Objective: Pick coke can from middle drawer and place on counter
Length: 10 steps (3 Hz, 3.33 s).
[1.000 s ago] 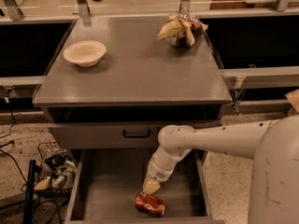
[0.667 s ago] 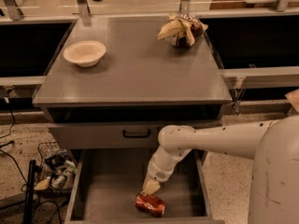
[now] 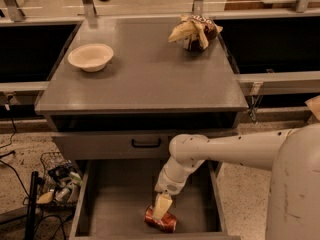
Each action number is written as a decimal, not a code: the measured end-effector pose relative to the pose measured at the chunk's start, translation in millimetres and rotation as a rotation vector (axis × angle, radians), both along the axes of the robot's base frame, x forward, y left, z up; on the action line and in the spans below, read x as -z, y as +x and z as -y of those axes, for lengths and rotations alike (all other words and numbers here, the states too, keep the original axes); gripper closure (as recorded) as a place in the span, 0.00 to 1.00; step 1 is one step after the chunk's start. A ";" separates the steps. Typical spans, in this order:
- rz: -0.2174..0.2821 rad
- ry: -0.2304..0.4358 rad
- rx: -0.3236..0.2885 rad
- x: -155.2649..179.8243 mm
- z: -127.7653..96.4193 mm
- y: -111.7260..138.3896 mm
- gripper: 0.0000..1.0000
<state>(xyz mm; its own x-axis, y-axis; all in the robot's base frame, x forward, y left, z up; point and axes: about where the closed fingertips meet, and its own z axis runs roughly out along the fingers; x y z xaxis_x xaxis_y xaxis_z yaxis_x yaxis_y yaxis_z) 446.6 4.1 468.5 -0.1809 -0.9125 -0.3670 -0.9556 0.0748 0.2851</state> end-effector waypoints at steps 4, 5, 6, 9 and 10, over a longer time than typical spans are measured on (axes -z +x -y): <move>0.053 -0.020 0.146 -2.3 6.1 -1.2 0.00; 0.055 -0.004 0.179 0.5 0.3 4.4 0.00; 0.049 -0.019 0.203 5.9 5.2 1.5 0.00; 0.032 -0.029 0.236 17.0 10.4 3.8 0.00; 0.062 -0.085 0.252 19.1 9.9 2.9 0.00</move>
Offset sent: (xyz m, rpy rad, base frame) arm 0.0000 0.0000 0.0000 0.0000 0.0000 0.0000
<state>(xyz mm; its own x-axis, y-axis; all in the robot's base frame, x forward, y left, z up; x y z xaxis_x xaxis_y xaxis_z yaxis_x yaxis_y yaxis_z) 449.5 -5.8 449.4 -0.3861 -0.8693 -0.3086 -0.9191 0.3341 0.2089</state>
